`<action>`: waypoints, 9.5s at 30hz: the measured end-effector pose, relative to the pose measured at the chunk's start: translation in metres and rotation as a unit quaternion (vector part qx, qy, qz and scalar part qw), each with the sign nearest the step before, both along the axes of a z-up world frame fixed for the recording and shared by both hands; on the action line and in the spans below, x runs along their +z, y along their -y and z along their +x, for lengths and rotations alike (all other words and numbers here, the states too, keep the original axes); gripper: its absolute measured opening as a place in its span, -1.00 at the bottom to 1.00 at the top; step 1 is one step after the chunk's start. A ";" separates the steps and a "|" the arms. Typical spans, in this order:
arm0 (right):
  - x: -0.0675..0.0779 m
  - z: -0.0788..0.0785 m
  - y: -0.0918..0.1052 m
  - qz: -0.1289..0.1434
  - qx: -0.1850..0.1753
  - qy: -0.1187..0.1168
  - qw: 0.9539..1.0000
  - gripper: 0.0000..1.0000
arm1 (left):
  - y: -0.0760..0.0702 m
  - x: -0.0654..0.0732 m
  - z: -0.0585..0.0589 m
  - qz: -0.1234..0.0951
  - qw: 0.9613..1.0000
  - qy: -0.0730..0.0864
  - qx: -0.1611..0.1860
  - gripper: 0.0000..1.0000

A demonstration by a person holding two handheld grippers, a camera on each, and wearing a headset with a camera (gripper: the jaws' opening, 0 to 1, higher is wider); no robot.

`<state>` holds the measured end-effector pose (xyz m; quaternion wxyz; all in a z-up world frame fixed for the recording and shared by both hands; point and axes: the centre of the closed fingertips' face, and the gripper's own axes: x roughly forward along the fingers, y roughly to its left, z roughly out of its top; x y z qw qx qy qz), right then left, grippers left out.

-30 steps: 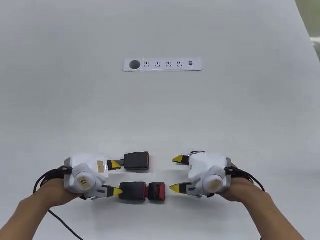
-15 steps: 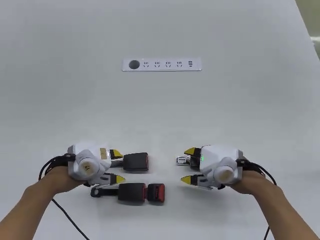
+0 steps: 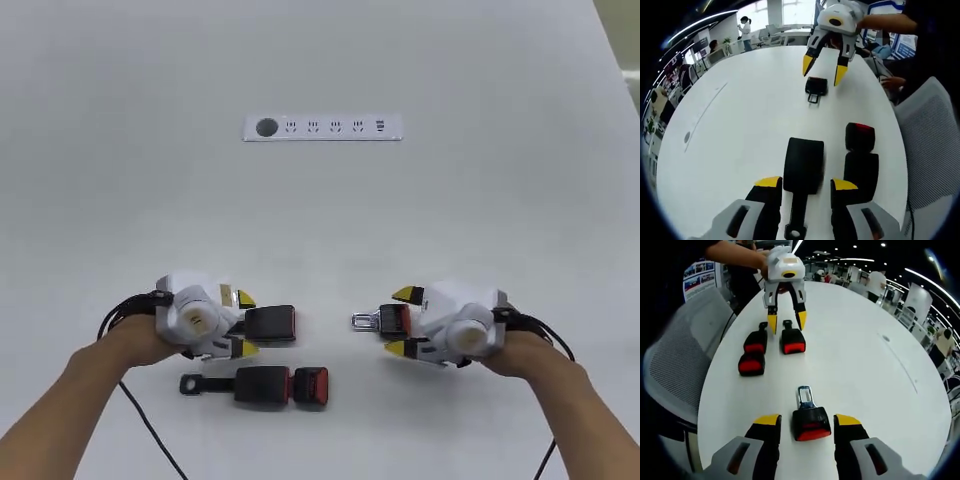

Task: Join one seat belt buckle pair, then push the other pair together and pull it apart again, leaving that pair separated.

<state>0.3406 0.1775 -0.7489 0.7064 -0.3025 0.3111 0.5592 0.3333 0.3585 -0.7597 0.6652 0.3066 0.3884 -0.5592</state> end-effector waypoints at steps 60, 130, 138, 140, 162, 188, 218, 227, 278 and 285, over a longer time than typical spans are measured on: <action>-0.017 -0.005 -0.027 -0.025 0.066 -0.013 0.997 -0.41 | 0.001 -0.018 0.003 0.054 0.996 -0.014 -0.065 -0.38; -0.026 -0.004 -0.086 0.014 0.078 -0.011 0.997 -0.42 | 0.000 -0.022 0.004 0.062 0.996 -0.010 -0.061 -0.38; -0.027 -0.003 -0.088 0.019 0.074 -0.013 0.997 -0.45 | 0.001 -0.019 0.003 0.064 0.996 -0.009 -0.066 -0.39; -0.028 -0.003 -0.088 0.020 0.073 -0.015 0.997 -0.45 | 0.002 -0.018 0.003 0.065 0.995 -0.009 -0.068 -0.39; -0.025 -0.005 -0.101 0.018 0.070 -0.017 0.997 -0.46 | 0.001 -0.021 0.004 0.066 0.996 -0.011 -0.064 -0.40; -0.026 -0.003 -0.105 0.011 0.069 -0.018 0.997 -0.48 | 0.003 -0.020 0.004 0.080 0.993 -0.009 -0.083 -0.42; -0.026 -0.004 -0.085 0.023 0.063 -0.014 0.998 -0.44 | 0.002 -0.019 0.002 0.079 0.995 -0.017 -0.062 -0.37; -0.026 -0.002 -0.075 0.016 0.061 -0.014 0.998 -0.43 | 0.004 -0.015 0.001 0.076 0.995 -0.016 -0.064 -0.36; -0.017 -0.004 -0.007 -0.025 0.063 -0.013 0.998 -0.40 | 0.000 -0.021 0.004 0.052 0.996 -0.011 -0.067 -0.34; -0.015 -0.005 -0.007 -0.028 0.078 -0.006 0.997 -0.38 | 0.001 -0.019 0.003 0.054 0.996 -0.009 -0.068 -0.34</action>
